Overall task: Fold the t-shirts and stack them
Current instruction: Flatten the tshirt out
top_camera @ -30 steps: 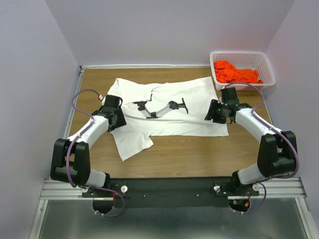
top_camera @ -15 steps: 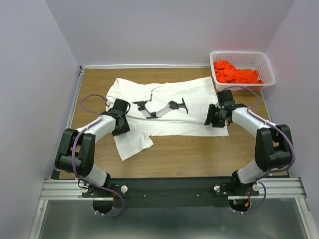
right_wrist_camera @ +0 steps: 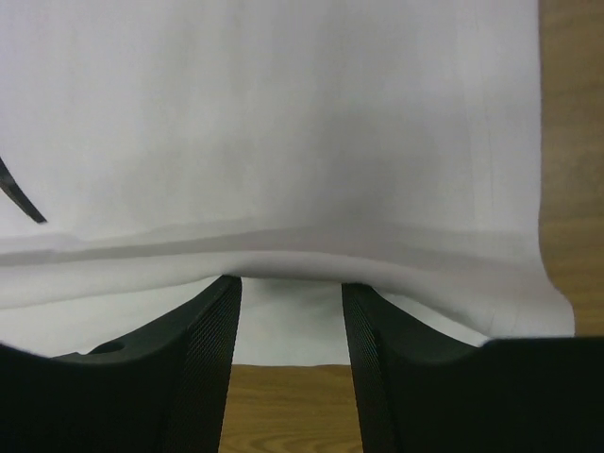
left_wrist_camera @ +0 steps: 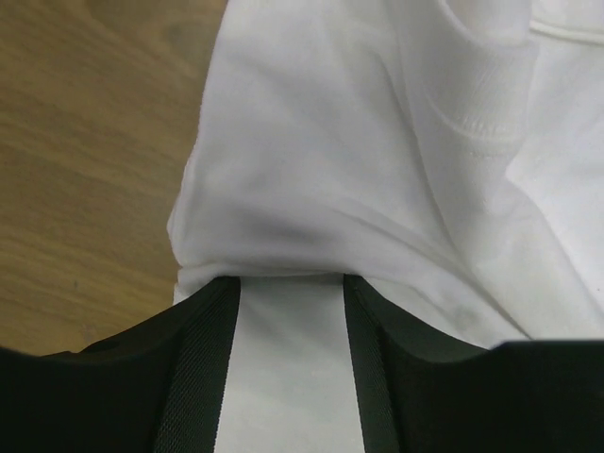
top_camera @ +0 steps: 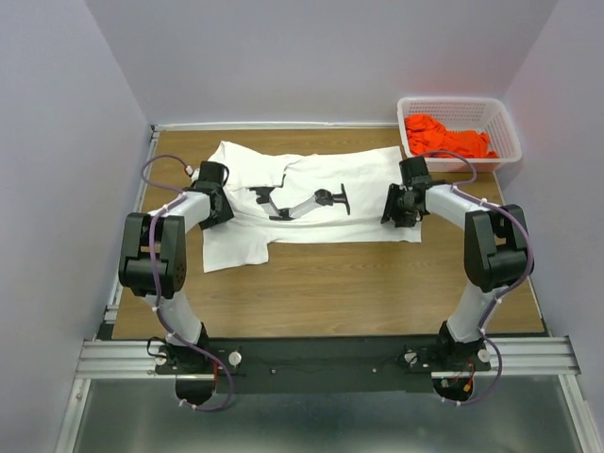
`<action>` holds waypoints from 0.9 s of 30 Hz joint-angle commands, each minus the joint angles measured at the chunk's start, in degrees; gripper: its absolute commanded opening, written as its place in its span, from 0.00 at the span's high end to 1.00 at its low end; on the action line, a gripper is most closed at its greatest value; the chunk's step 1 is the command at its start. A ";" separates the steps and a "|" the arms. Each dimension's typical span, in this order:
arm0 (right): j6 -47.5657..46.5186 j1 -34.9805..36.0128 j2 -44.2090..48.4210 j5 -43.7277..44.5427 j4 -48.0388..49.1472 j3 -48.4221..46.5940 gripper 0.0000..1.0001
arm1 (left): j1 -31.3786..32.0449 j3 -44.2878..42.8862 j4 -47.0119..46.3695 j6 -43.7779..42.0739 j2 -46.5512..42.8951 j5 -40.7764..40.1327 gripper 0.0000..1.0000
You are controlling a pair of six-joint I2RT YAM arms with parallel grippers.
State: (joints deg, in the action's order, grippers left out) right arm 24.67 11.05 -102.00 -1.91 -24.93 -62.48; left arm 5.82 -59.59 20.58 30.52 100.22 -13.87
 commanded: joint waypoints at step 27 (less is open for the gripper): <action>-0.32 0.11 17.80 0.77 1.11 10.71 0.30 | -3.54 17.67 -0.27 -2.66 -16.65 6.30 0.34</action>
State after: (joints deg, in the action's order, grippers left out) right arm 24.40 11.18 -85.76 -1.98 -23.46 -52.82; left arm 2.28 -42.00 22.28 28.45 82.72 -10.72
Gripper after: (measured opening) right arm 0.696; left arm 0.679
